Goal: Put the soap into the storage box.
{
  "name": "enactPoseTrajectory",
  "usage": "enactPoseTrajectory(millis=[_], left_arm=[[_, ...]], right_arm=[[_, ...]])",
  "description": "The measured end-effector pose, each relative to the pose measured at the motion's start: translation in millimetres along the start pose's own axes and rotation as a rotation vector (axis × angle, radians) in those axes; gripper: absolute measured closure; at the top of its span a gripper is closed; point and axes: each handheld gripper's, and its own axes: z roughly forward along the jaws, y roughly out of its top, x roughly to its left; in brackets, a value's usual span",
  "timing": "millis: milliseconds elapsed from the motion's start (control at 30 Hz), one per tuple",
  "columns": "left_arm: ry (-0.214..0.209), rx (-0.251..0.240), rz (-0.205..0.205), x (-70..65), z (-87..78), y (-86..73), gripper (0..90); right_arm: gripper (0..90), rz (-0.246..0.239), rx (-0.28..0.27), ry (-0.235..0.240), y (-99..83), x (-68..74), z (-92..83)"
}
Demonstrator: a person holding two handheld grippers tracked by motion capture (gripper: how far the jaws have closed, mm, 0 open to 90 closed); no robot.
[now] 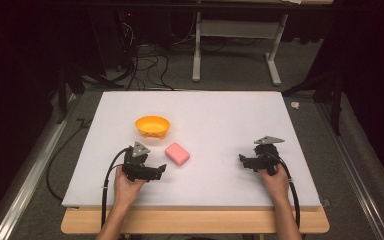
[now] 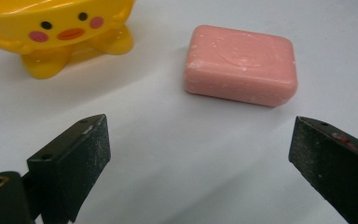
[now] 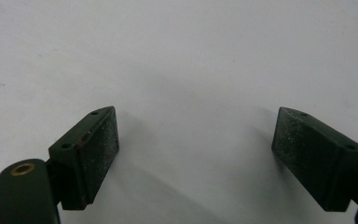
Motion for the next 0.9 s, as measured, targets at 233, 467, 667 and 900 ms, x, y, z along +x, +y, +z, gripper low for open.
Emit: enactPoseTrajectory(millis=[233, 467, 667, 900], left_arm=[[-0.021, 0.001, 0.015, -8.5, 7.1, 2.5, 5.6], [-0.032, -0.004, 0.021, -12.3, 9.9, 5.2, 5.4], [-0.044, -0.013, 0.036, -17.8, 13.0, 13.6, 5.3], [-0.058, -0.018, 0.048, -23.1, 20.3, 22.8, 5.6]], right_arm=[[15.1, 0.001, 0.001, 0.0, 0.0, 0.1, -0.1], [15.1, 0.002, 0.001, 0.0, 0.0, 0.2, -0.1], [15.1, 0.002, 0.001, 0.0, 0.0, 0.2, -0.2], [15.1, 0.002, 0.001, -0.001, 0.0, 0.3, -0.2]])
